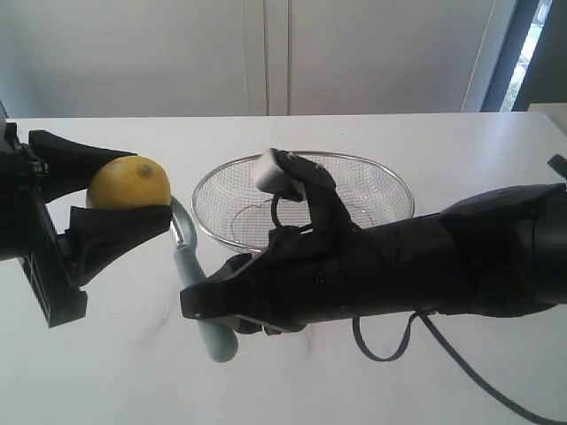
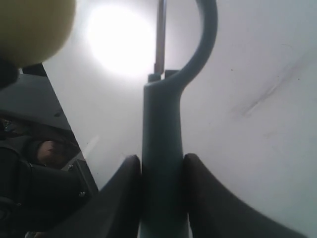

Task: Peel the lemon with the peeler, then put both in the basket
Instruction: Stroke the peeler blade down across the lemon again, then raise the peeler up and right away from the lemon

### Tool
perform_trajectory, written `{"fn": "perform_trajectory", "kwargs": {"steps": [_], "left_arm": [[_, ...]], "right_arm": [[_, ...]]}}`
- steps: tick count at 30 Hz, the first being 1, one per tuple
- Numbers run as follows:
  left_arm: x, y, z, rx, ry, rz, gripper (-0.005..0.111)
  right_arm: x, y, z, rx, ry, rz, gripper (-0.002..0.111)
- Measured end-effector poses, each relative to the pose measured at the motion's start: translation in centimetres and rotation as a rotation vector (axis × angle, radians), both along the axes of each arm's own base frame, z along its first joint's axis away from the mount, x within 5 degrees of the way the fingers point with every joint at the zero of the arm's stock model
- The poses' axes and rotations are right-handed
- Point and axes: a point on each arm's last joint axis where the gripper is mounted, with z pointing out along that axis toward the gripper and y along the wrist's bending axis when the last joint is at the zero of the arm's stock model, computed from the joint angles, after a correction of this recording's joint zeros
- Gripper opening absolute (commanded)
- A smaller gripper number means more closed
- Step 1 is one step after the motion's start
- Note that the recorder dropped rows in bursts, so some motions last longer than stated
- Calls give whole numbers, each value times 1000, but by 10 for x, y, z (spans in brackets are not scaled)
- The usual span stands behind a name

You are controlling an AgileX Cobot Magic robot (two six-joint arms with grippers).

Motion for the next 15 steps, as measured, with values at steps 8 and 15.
{"fn": "perform_trajectory", "kwargs": {"steps": [8,15], "left_arm": [[1,1,0,5,0,13,0],[1,1,0,5,0,13,0]], "right_arm": [[-4,-5,18,37,-51,-10,0],[-5,-8,25,42,-79,-30,0]]}}
